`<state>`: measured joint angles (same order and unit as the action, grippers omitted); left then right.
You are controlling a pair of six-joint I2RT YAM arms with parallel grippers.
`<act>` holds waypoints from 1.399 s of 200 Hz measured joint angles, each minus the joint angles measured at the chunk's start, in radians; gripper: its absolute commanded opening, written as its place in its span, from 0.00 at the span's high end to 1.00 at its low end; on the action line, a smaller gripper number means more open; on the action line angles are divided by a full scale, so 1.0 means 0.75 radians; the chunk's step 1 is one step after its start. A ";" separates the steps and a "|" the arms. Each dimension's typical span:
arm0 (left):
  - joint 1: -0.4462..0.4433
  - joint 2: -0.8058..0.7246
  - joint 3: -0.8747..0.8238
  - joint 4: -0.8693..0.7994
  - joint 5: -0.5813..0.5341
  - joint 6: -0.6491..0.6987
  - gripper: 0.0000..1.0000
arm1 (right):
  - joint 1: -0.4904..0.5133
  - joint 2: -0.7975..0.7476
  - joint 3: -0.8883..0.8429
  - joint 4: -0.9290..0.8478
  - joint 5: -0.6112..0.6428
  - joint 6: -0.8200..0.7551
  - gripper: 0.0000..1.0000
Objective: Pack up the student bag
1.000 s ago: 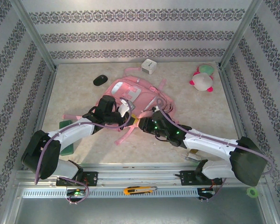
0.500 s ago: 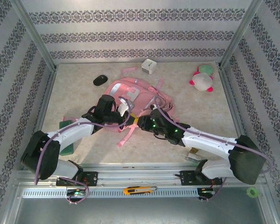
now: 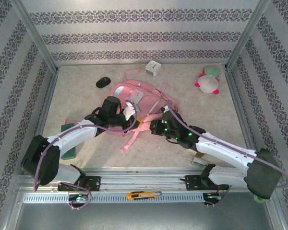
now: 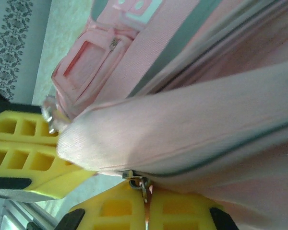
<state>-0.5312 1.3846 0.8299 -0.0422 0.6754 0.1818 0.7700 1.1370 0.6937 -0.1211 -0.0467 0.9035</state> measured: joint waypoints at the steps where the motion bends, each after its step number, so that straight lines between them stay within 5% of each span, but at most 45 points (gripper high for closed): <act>1: 0.000 -0.001 0.000 -0.002 -0.001 0.002 1.00 | -0.003 -0.003 -0.001 -0.004 -0.002 -0.002 1.00; 77: 0.001 -0.023 0.000 -0.111 -0.029 0.109 1.00 | -0.202 -0.067 -0.003 -0.223 -0.132 -0.178 1.00; 172: 0.010 -0.030 -0.032 -0.065 0.033 0.085 1.00 | -0.239 0.078 0.007 -0.143 -0.194 -0.272 0.79; 227: 0.013 -0.030 -0.043 -0.043 0.031 0.067 1.00 | -0.240 0.089 0.012 -0.133 -0.169 -0.329 1.00; 242: 0.010 -0.030 -0.043 -0.048 -0.003 0.072 0.93 | -0.248 0.072 0.012 -0.155 -0.169 -0.357 1.00; 280: 0.004 -0.055 -0.036 -0.093 -0.151 -0.017 0.48 | -0.262 0.019 0.008 -0.202 -0.196 -0.401 1.00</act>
<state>-0.5282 1.3434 0.8028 -0.1116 0.5621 0.1692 0.5732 1.1511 0.6994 -0.2726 -0.1936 0.6025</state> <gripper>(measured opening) 0.423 0.042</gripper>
